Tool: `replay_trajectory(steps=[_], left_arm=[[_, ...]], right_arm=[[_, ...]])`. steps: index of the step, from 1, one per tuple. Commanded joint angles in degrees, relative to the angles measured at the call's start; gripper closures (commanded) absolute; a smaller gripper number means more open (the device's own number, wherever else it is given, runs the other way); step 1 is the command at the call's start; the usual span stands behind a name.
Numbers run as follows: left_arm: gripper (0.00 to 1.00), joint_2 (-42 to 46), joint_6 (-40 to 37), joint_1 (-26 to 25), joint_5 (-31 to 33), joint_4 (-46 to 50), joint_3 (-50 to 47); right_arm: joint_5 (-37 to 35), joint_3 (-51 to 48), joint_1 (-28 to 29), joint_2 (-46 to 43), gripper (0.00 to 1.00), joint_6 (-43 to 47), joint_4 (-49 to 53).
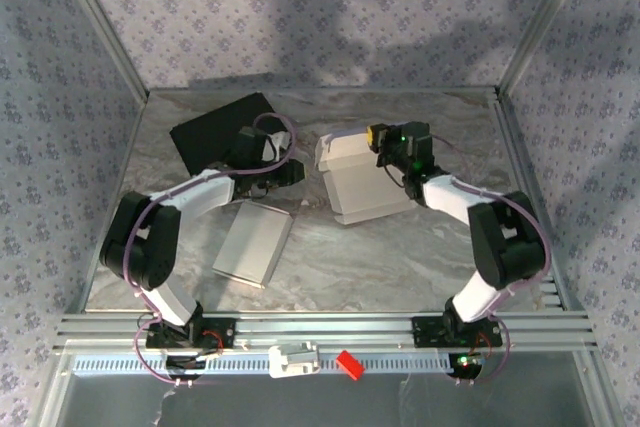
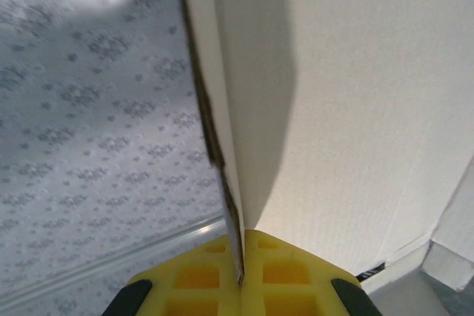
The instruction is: Fold the paper box
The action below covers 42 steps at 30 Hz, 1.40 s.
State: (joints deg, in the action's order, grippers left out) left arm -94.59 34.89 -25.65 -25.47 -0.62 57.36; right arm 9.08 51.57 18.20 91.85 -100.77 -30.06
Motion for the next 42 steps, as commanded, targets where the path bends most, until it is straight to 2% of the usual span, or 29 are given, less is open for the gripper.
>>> replay_trajectory(steps=[1, 4, 6, 8, 11, 17, 27, 42], left_arm=[[0.79, -1.0, 15.3, 0.1, 3.7, -4.0, 1.6], [0.8, -3.8, 25.9, 0.1, 3.3, -15.1, -1.6], [0.79, -7.4, 33.5, -0.2, 2.4, -25.3, -2.5], [0.77, -10.5, 38.3, -0.7, 2.8, -31.5, -1.2], [0.73, -13.9, 42.3, -1.7, 4.6, -36.4, 2.2], [0.72, -18.6, 49.7, -3.9, 6.9, -43.1, 5.0], [0.71, -23.5, 57.0, -7.3, 8.4, -50.5, 6.5], [0.66, -25.3, 57.6, -8.5, 11.3, -58.2, 7.1]], right_arm=[[-4.0, 5.0, -1.5, -5.5, 1.0, -5.5, 18.3], [-4.2, 7.7, -2.6, -7.8, 1.0, -6.8, 25.1], [-4.7, 7.5, -3.0, -9.1, 1.0, -9.0, 26.0], [-5.4, 7.6, -3.1, -10.3, 1.0, -10.8, 27.1], [-6.3, 7.3, -3.8, -11.7, 1.0, -13.2, 27.2], [-6.2, 8.0, -6.0, -13.3, 1.0, -16.2, 27.1], [-6.1, 6.3, -7.6, -15.3, 1.0, -19.0, 25.4], [-4.8, 5.8, -7.7, -15.9, 1.0, -19.1, 23.7]])
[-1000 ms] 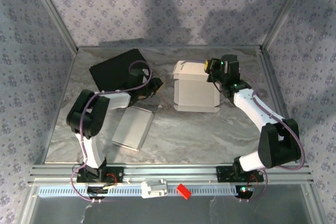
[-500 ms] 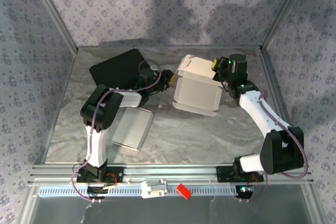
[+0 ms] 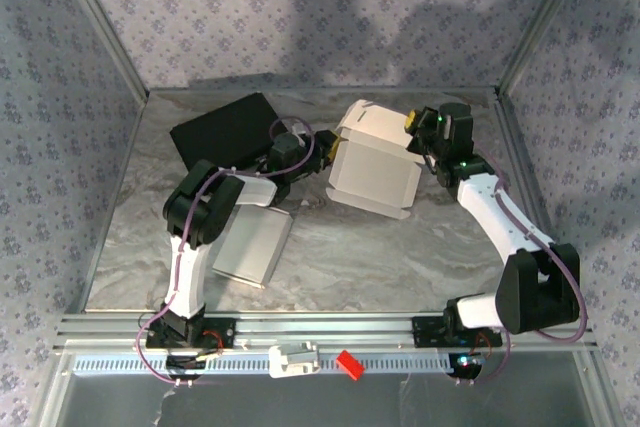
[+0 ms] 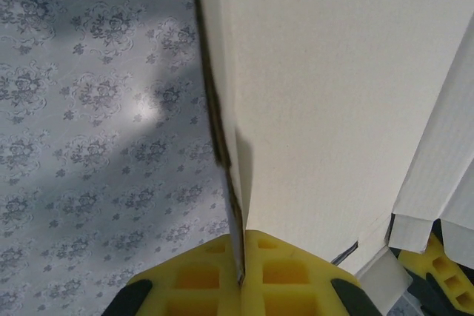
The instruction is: Fold the paper box
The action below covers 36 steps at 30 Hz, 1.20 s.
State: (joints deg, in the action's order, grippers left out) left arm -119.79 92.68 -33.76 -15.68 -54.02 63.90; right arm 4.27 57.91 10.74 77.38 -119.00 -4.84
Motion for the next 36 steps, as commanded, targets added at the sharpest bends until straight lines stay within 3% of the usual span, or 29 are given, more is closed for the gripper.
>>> replay_trajectory(steps=[1, 8, 16, 27, 36], left_arm=[[0.65, 0.3, -0.5, -0.5, 1.9, -5.1, 0.1], [0.62, 1.5, -5.3, -1.1, -1.7, -1.4, 2.5], [0.59, 6.4, -19.7, -3.6, -0.4, 10.9, 3.8], [0.56, 4.9, -23.1, -4.6, -0.3, 10.4, 4.9], [0.56, 5.8, -26.7, -4.8, -1.8, 17.6, 7.3]], right_arm=[[0.1, -0.5, -0.2, -1.5, 1.0, -0.9, -1.4], [-0.6, -1.2, 0.6, -1.7, 1.0, -1.1, -1.4], [-1.2, -1.2, 2.0, -1.1, 1.0, -1.7, -2.1], [-1.2, -1.5, 2.9, -0.9, 1.0, -1.8, -2.3], [-1.4, -1.5, 3.4, -1.2, 1.0, -1.5, -1.8]])
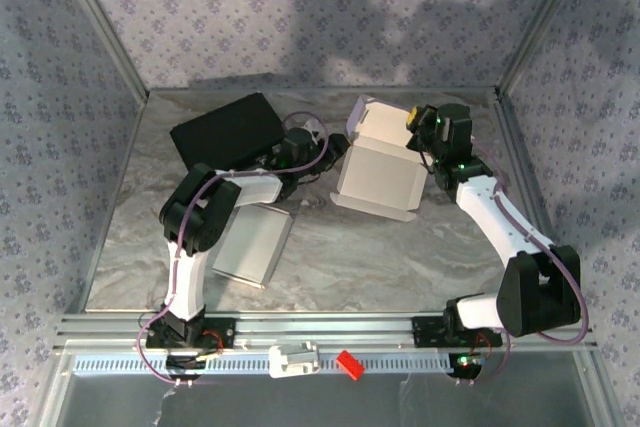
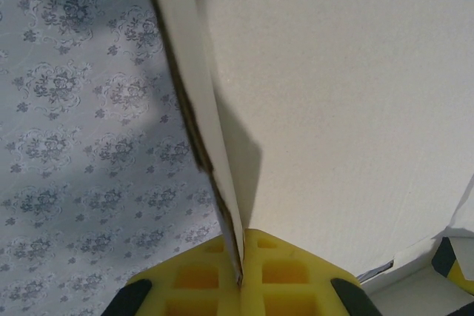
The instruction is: Fold the paper box
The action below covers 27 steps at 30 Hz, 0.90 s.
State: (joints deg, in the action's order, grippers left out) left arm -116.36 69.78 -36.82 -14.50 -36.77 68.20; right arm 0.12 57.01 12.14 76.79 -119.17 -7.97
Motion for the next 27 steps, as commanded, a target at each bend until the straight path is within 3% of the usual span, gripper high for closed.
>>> replay_trajectory(steps=[1, 6, 13, 17, 22, 27], left_arm=[[0.56, 2.7, -4.8, -1.8, -3.1, 2.2, 3.4], [0.56, 6.5, -11.7, -1.7, -1.0, 18.4, 2.9], [0.54, 13.4, -16.2, -0.4, -2.9, 29.2, -6.4], [0.54, 16.1, -16.5, -0.3, -4.1, 32.8, -11.7], [0.54, 24.7, -19.5, -0.1, 0.1, 38.7, -14.7], [0.54, 32.2, -25.7, 1.0, 4.1, 47.7, -10.4]], right_arm=[[2.6, -0.5, 2.1, -0.6, 1.0, -1.0, 1.4], [3.3, -2.0, 2.3, 1.3, 1.0, 4.6, -2.2], [6.2, -4.2, 1.8, 7.6, 1.0, 15.3, -16.3], [8.7, -2.3, 1.9, 10.4, 1.0, 19.0, -17.5], [10.9, -2.3, 2.3, 12.2, 1.0, 22.9, -17.9], [15.7, -5.0, 2.5, 15.8, 1.0, 28.3, -26.1]])
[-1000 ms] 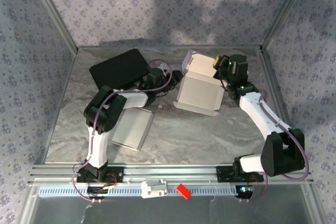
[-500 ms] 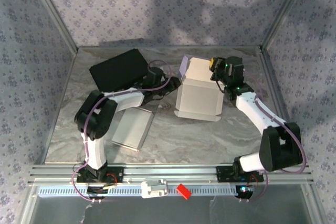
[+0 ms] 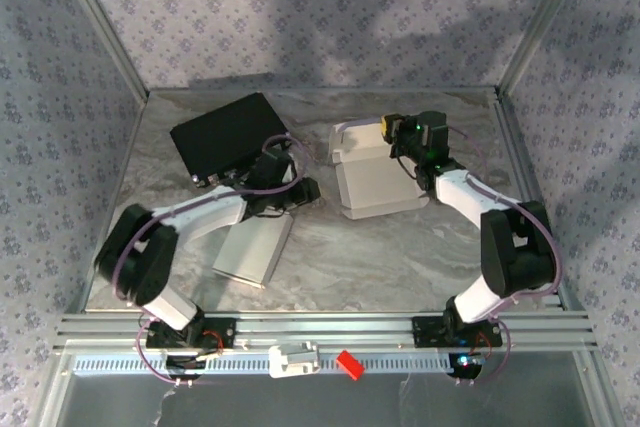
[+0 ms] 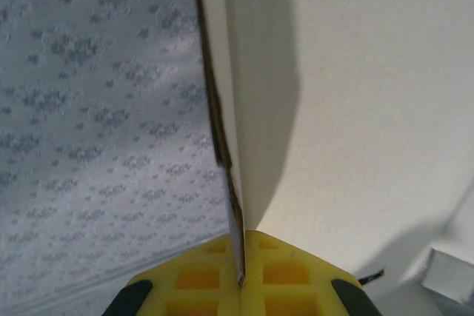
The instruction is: Fold the paper box
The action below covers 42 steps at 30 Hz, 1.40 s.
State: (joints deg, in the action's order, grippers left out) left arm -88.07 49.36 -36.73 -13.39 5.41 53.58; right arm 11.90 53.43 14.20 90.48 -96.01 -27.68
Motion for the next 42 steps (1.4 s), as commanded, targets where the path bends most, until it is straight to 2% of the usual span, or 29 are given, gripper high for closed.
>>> replay_trajectory(steps=[1, 7, 12, 22, 29, 35, 42], left_arm=[[0.54, 4.2, -6.1, 1.7, 2.7, 6.9, 5.1], [0.54, 3.0, -10.1, 5.2, 1.3, 8.5, 7.5], [0.56, -2.7, -13.7, 6.8, -0.4, 8.5, 10.1], [0.57, -13.3, -35.6, 6.7, -5.0, 8.7, 18.1], [0.55, -17.1, -45.3, 6.5, -10.2, 8.0, 20.8], [0.54, -19.0, -49.0, 6.4, -13.9, 7.4, 21.3], [0.54, -20.6, -51.2, 6.0, -14.2, 7.4, 22.5]], right_arm=[[4.9, -2.0, 0.6, 3.1, 1.0, 5.7, -8.6], [8.3, -4.7, 1.1, 7.7, 1.0, 6.9, -15.6], [11.9, -4.9, 0.9, 10.0, 1.0, 7.8, -17.1], [16.4, -6.4, -1.0, 10.0, 1.0, 9.7, -14.3], [18.5, -5.4, -1.3, 11.7, 1.0, 9.9, -14.1], [18.7, -5.0, -1.4, 12.1, 1.0, 9.2, -14.6], [18.9, -4.6, -1.1, 12.7, 1.0, 8.0, -15.8]])
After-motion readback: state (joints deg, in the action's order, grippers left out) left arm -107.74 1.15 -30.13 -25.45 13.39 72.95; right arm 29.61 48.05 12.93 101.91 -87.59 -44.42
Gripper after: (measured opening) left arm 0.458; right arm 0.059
